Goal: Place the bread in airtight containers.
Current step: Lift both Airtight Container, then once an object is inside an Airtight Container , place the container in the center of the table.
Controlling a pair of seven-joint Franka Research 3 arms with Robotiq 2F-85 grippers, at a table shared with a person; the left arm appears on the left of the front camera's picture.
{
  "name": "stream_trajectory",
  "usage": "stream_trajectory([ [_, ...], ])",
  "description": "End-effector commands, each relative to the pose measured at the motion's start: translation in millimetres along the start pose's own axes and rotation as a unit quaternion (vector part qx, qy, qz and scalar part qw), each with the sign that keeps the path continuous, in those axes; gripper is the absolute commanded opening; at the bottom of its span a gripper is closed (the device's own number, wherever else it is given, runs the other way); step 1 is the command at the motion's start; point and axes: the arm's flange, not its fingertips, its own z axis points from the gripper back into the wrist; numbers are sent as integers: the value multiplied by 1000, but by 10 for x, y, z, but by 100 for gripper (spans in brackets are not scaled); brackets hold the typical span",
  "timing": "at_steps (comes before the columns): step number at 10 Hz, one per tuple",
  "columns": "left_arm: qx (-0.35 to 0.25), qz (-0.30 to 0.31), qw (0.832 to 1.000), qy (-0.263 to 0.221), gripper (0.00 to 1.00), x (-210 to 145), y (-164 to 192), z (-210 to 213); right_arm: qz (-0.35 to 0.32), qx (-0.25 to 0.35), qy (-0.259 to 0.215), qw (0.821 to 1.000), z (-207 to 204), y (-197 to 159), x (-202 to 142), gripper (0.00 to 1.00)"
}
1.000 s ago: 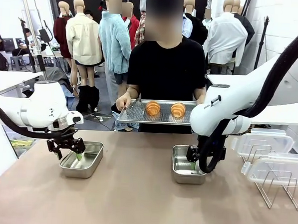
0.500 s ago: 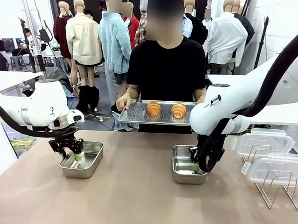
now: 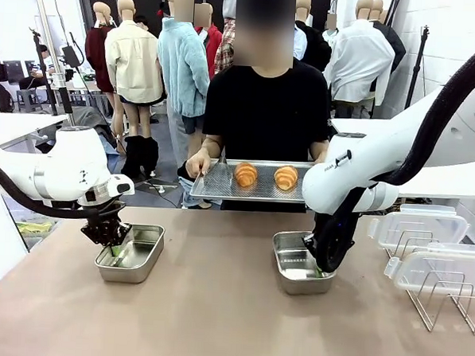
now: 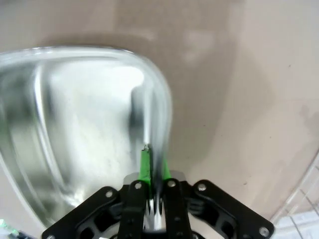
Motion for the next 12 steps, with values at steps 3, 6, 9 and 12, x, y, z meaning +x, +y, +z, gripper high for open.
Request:
stream_trajectory([
  [3,-16,0,1000,11,0,31,2,8,-19,-31,29,999,-42,50,108,0],
  [6,-1,1,1000,0,0,1,-4,1,0,-3,3,1000,12,4,17,0],
  [9,-1,1,1000,0,0,1,-4,1,0,-3,3,1000,12,4,17,0],
  [12,-1,1,1000,0,0,1,-4,1,0,-3,3,1000,12,4,17,0],
])
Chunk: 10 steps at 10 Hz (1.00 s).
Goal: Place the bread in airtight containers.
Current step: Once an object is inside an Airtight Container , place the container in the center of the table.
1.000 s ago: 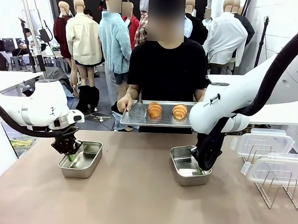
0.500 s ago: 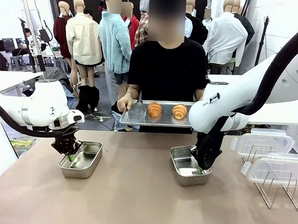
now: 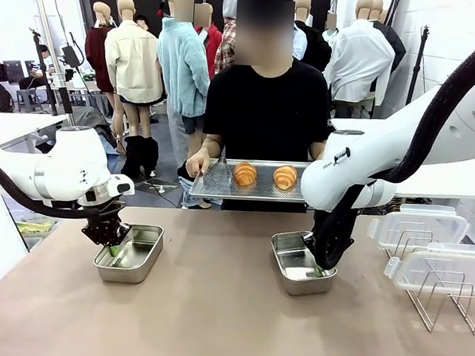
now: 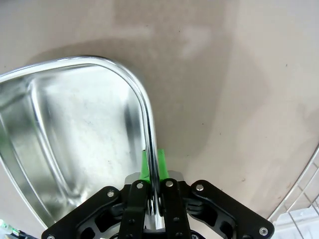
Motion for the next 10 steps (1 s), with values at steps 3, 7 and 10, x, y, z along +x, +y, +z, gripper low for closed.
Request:
stream_trajectory([
  [3,7,23,1000,3,0,-51,-87,227,-12,5,-21,1000,181,-31,-53,0],
  [7,17,56,998,-15,0,-346,-361,1043,-95,0,-57,994,873,-95,-307,0],
  [10,15,41,998,-37,0,-440,-523,1577,-122,-3,-80,989,1253,-129,-416,0],
])
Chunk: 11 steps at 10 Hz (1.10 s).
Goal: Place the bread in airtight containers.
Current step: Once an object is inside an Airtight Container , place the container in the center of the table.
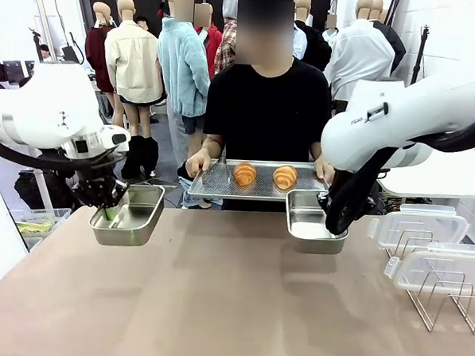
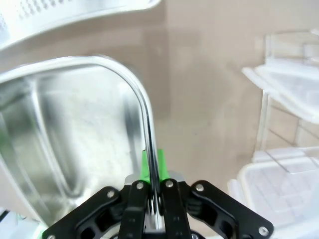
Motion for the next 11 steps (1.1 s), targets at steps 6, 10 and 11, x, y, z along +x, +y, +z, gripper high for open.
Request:
stream_trajectory([
  [6,1,-8,1000,-8,0,-62,-77,175,-8,-1,0,1000,91,-39,-20,0],
  [10,1,-8,1000,-8,0,-62,-77,175,-8,-1,0,1000,91,-39,-20,0],
  [11,1,-8,1000,-8,0,-62,-77,175,-8,-1,0,1000,91,-39,-20,0],
])
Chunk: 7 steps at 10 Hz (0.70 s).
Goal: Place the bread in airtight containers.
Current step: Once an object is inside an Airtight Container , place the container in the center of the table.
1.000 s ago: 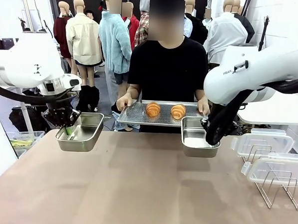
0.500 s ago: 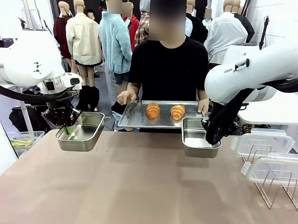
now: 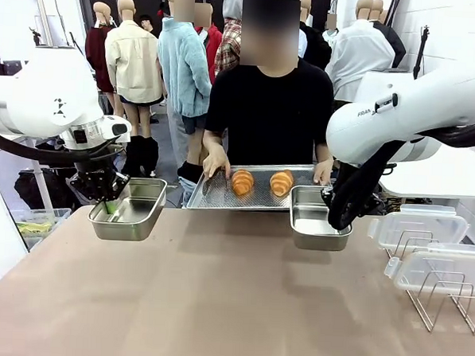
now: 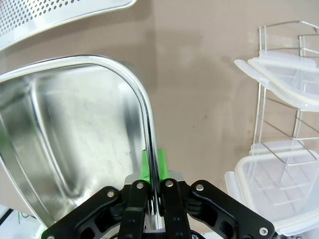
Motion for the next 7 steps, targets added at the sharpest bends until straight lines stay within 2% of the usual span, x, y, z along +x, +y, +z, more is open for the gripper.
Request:
stream_trajectory([
  [1,0,0,1000,-5,0,6,4,32,-2,-4,-5,1000,31,3,-4,0],
  [7,0,0,1000,-5,0,6,4,32,-2,-4,-5,1000,31,3,-4,0],
])
